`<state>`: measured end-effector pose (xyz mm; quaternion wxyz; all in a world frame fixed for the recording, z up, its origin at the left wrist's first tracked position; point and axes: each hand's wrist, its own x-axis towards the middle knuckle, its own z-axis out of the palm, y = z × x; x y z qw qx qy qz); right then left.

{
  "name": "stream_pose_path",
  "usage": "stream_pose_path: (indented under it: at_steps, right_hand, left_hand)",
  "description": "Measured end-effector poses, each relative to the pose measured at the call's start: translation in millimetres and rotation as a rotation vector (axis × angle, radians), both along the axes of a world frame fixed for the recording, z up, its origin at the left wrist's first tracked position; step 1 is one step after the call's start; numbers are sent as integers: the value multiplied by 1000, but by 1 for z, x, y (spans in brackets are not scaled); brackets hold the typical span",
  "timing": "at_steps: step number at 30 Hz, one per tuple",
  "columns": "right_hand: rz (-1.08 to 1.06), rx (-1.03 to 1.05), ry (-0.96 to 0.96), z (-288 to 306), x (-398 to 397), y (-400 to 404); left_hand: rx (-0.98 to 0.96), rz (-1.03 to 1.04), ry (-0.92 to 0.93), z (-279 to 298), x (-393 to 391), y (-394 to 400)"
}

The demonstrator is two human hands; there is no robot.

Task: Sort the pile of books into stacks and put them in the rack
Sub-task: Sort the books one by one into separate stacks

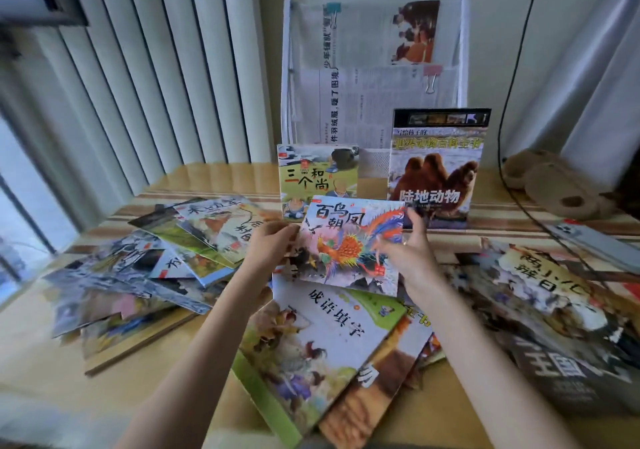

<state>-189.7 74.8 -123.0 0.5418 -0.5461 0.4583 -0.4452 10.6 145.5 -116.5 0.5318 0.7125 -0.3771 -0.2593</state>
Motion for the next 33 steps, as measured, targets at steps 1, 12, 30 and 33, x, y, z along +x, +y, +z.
stream_pose_path:
  at_steps: [1, 12, 30, 33]
  right_hand:
    - [23, -4, 8, 1, 8, 2]
    - [124, 1, 141, 1, 45, 5]
    - [-318, -73, -32, 4, 40, 3]
    - [-189, -10, -84, 0, 59, 5]
  left_hand:
    - [-48, 47, -110, -2, 7, 4]
    - [696, 73, -1043, -37, 45, 16]
    - [328, 389, -1012, 19, 9, 29]
    - [404, 183, -1145, 15, -34, 22]
